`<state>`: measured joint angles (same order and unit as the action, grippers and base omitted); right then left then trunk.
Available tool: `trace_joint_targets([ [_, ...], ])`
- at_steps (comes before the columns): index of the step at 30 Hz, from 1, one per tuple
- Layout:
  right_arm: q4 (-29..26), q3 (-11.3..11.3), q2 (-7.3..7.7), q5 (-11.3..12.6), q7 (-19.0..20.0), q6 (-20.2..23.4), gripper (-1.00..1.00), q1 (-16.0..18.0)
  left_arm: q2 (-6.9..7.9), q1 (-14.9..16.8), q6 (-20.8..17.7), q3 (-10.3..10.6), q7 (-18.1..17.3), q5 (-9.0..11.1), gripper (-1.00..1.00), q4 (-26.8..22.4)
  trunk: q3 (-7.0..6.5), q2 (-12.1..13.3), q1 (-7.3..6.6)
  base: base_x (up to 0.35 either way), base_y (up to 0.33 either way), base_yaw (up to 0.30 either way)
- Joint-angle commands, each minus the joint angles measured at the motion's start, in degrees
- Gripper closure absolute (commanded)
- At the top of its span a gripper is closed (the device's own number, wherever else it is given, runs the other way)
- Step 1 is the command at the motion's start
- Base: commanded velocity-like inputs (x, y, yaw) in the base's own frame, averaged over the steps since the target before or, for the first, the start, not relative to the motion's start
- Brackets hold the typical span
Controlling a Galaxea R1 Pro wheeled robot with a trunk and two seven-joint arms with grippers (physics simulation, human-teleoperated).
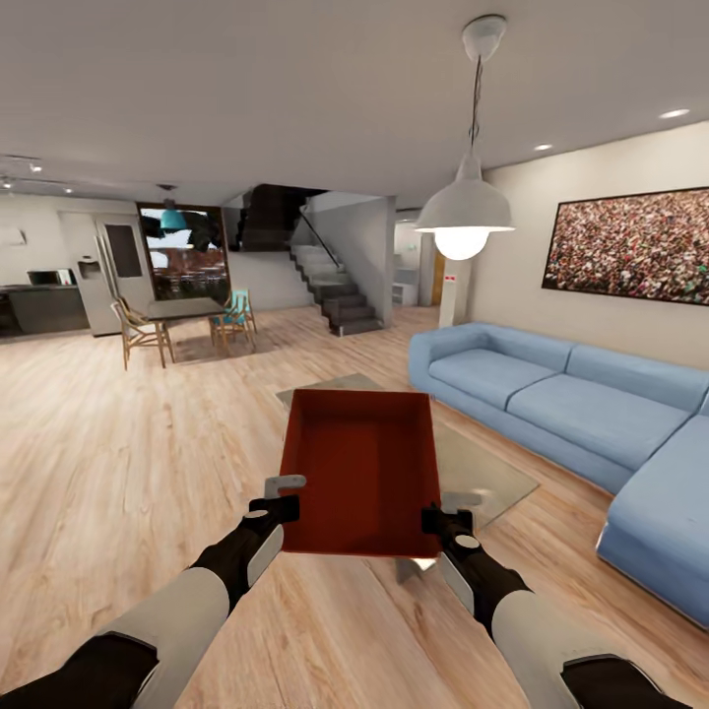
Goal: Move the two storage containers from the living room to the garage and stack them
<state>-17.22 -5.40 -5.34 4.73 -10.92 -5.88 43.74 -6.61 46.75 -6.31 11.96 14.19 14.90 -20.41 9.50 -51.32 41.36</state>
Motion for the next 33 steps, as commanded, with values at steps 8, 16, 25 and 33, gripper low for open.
trace_joint_targets([
  [8,-0.18,1.27,0.05,-0.16,-5.09,-0.27,1.0,0.11,0.72,0.0,-0.37,0.44,2.24,0.13,1.0,0.8,0.08,-0.07,0.01,0.0,0.0,0.3],
  [16,-0.18,1.27,0.06,-0.09,-5.15,-0.27,1.0,0.11,0.77,0.0,-0.37,0.44,2.24,0.13,1.0,0.74,0.08,-0.07,0.01,0.0,0.0,0.3],
  [25,-0.18,1.27,0.06,-0.09,-5.16,-0.27,1.0,0.11,0.8,0.0,-0.37,0.44,2.24,0.13,1.0,0.73,0.08,-0.07,0.01,0.0,0.0,0.3],
  [33,-0.18,1.27,0.06,-0.07,-5.16,-0.27,1.0,0.11,0.81,0.0,-0.37,0.44,2.24,0.13,1.0,0.71,0.08,-0.07,0.01,0.0,0.0,0.3],
])
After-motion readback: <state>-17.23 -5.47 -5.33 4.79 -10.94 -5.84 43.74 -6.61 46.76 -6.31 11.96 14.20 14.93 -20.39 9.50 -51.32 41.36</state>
